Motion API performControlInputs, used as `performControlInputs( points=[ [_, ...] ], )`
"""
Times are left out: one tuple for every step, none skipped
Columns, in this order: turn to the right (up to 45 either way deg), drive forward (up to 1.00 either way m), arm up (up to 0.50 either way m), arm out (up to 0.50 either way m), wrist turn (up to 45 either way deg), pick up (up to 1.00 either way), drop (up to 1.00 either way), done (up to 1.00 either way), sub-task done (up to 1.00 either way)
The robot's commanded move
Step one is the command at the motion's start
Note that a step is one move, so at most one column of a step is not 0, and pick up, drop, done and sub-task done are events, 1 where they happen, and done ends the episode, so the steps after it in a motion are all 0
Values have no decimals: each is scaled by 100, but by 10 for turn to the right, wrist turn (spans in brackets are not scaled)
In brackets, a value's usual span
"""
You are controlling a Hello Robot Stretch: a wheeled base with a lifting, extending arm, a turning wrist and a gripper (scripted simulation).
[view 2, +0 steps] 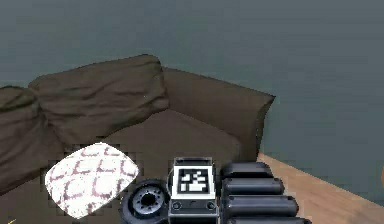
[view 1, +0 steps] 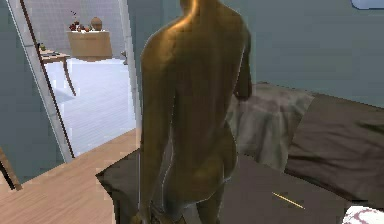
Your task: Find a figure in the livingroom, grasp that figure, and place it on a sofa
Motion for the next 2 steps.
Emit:
performControlInputs(
  points=[
    [0, 0, 0, 48, 0, 0, 0, 0, 0],
    [0, 0, 0, 0, 390, 0, 0, 0, 0]
  ],
)
